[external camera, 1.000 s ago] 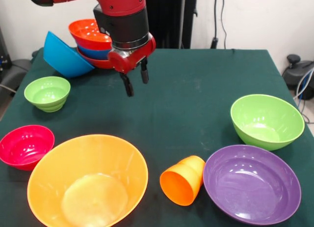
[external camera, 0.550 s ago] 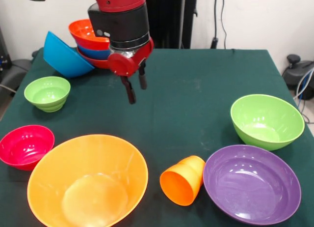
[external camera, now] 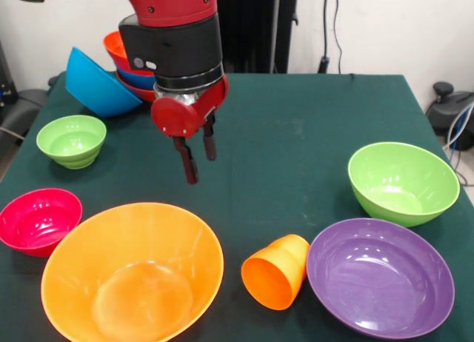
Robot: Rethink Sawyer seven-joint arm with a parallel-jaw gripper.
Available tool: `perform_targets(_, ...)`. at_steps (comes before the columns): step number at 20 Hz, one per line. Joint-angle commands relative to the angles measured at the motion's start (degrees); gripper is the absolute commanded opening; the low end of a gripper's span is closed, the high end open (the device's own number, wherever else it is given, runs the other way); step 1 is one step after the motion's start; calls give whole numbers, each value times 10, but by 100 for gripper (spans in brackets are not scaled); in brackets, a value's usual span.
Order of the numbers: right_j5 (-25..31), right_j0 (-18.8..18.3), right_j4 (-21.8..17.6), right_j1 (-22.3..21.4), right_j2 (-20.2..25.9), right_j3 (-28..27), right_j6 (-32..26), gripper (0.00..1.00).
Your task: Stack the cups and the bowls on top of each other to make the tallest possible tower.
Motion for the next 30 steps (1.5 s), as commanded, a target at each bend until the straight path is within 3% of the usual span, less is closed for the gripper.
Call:
perform_targets(1, 79, 32, -26, 54, -38, -88, -156, 100)
perform_targets(12, 68, 53, -40, 77, -81, -139, -77, 100)
perform_targets(18, 47, 61, -53, 80, -97, -152, -75, 100)
perform_targets(26, -9, 37, -56, 95, -117, -106, -55, 100)
perform_targets(30, -7, 33, -51, 100, -122, -93, -59, 100)
